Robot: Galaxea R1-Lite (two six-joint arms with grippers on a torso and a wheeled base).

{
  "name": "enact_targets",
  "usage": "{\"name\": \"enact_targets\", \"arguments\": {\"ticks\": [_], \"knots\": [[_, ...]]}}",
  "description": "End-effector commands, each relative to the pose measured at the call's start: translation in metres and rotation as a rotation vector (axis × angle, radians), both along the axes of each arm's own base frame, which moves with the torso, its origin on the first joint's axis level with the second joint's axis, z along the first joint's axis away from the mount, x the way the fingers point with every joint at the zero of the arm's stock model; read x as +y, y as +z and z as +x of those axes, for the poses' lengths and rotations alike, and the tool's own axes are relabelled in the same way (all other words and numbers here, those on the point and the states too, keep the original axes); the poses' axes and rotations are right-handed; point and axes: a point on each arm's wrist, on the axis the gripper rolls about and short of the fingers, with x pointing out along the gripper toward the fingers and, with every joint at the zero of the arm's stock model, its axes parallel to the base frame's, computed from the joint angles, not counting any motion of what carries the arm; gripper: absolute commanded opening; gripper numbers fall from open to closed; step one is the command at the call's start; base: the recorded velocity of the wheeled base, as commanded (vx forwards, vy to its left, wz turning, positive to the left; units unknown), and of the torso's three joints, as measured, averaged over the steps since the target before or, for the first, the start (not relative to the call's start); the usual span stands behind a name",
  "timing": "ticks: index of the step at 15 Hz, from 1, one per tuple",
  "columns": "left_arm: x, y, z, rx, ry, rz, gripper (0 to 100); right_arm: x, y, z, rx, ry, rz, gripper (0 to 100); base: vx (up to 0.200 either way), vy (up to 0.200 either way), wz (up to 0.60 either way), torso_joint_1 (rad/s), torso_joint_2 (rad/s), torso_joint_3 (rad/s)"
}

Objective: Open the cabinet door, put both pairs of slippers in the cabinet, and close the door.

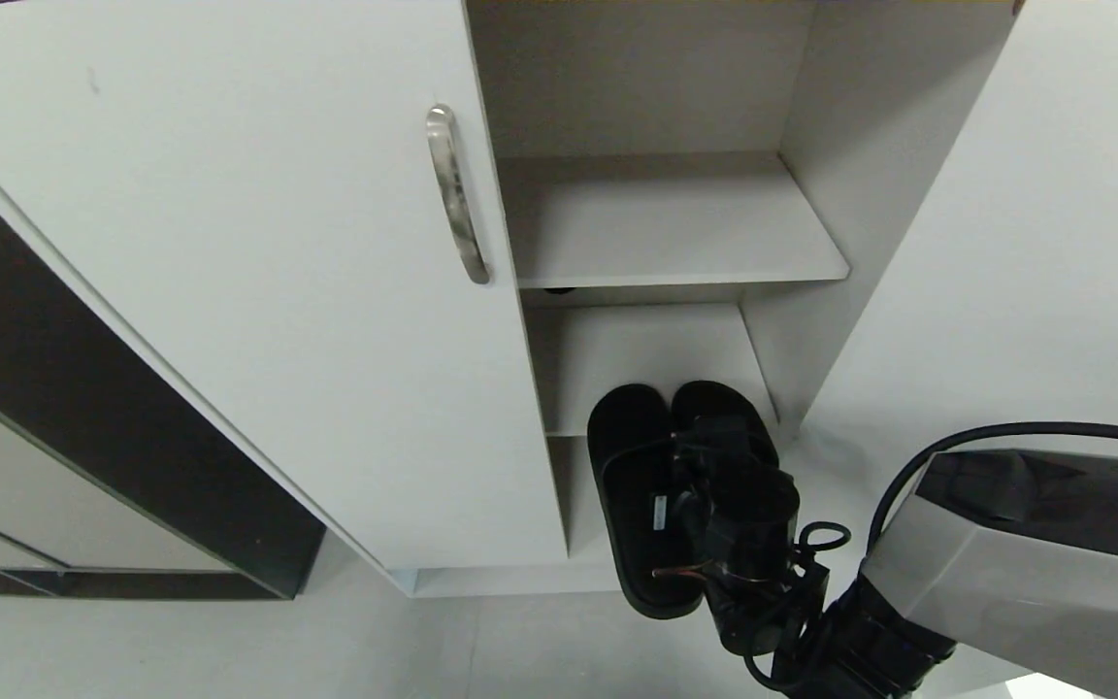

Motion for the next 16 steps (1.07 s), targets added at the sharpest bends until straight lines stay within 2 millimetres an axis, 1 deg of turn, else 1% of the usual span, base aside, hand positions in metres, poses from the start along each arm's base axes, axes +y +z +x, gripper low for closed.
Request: {"name": "enact_targets", "arguments": {"ticks": [1,3,6,8,11,13,16], "knots": [[0.0,0.0,0.0,0.002,0.0,0.0,0,0.001,0.001,0.001,-0.004,-0.003,0.004,0,0.0,0.0,0.0,0.0,0.0,0.0],[0.0,0.0,0.0,0.002,0.0,0.0,0,0.002,0.0,0.005,-0.007,-0.041,0.006,0,0.0,0.0,0.0,0.0,0.0,0.0],[0.0,0.0,0.0,0.002,0.0,-0.002,0,0.006,0.0,0.012,-0.014,-0.049,0.015,0,0.0,0.0,0.0,0.0,0.0,0.0],[0.0,0.0,0.0,0.002,0.0,-0.002,0,0.01,-0.001,0.034,-0.004,-0.08,0.004,0,0.0,0.0,0.0,0.0,0.0,0.0],[0.0,0.0,0.0,0.002,0.0,0.0,0,0.016,0.008,0.063,-0.012,-0.114,0.014,0,0.0,0.0,0.0,0.0,0.0,0.0],[0.0,0.0,0.0,0.002,0.0,0.0,0,0.015,0.016,0.084,-0.02,-0.141,0.023,0,0.0,0.0,0.0,0.0,0.0,0.0],[0.0,0.0,0.0,0.002,0.0,0.0,0,0.015,0.016,0.108,-0.016,-0.169,0.02,0,0.0,0.0,0.0,0.0,0.0,0.0]]}}
